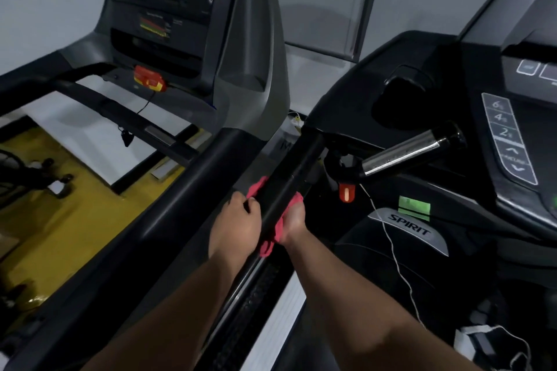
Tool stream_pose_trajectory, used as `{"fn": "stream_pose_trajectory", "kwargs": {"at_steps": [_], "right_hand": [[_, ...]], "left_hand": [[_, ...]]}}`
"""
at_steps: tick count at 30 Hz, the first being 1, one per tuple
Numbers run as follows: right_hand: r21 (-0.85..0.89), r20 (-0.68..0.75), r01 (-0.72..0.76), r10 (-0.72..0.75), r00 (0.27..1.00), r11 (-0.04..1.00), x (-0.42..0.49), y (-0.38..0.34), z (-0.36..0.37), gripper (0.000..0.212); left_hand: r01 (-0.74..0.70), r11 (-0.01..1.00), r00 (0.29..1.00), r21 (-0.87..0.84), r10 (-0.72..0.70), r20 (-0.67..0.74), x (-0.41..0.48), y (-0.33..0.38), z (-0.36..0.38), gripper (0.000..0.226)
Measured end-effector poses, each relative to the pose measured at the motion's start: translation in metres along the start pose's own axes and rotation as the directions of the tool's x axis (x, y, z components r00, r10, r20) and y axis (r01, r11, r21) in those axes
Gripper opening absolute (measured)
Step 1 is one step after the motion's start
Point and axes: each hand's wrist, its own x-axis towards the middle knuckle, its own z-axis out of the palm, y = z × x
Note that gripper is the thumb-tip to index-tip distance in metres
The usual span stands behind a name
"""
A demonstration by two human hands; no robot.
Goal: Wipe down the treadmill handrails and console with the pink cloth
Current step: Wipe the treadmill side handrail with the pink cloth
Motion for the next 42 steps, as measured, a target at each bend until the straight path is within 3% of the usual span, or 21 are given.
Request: {"fn": "stream_pose_trajectory", "kwargs": {"at_steps": [2,7,9,14,17,21,24,29,37,42], "right_hand": [[-0.02,0.005,0.018,-0.018,1.0,1.0,-0.003,0.001,0.002,0.032],[-0.212,-0.135,-0.066,0.038,0.99,0.975,-0.009,-0.001,-0.009,0.038],[-0.318,-0.207,-0.067,-0.001,0.978,0.946,-0.017,-0.006,-0.01,0.035],[-0.56,-0.231,0.004,-0.161,0.96,0.829,-0.041,-0.013,-0.011,0.037],[-0.755,-0.193,0.113,-0.384,0.903,0.646,-0.052,-0.01,-0.007,0.038],[-0.881,-0.041,0.277,-0.645,0.763,0.384,-0.061,-0.003,0.0,0.035],[-0.96,0.069,0.237,-0.696,0.715,0.148,-0.063,0.002,0.002,0.02],[-0.958,0.285,0.197,-0.663,0.692,-0.206,-0.065,-0.005,0.004,0.037],[-0.909,0.315,0.049,-0.606,0.73,-0.413,-0.053,-0.014,0.03,0.035],[-0.911,0.367,0.153,-0.582,0.725,-0.384,-0.062,-0.006,0.015,0.035]], "left_hand": [[-0.012,1.0,1.0,0.003,0.012,-0.004,0.0,0.001,0.0,0.024],[-0.023,1.0,1.0,0.019,0.024,-0.013,0.001,0.0,0.001,0.024],[-0.028,0.999,1.0,0.02,0.028,-0.008,0.001,0.001,0.0,0.024],[-0.025,0.999,1.0,0.036,0.025,0.005,0.001,0.004,-0.002,0.027],[-0.012,0.998,1.0,0.054,0.012,0.008,0.001,0.005,-0.003,0.032],[0.001,0.998,1.0,0.064,-0.003,0.031,0.001,0.006,-0.005,0.035],[0.012,0.999,0.998,0.044,-0.015,0.067,0.003,0.005,-0.004,0.037],[0.049,0.999,0.992,0.002,-0.049,0.113,0.007,0.004,-0.005,0.039],[0.111,0.99,0.977,-0.082,-0.093,0.19,0.008,0.002,-0.01,0.034],[0.089,0.99,0.978,-0.111,-0.066,0.197,0.01,0.0,-0.009,0.029]]}}
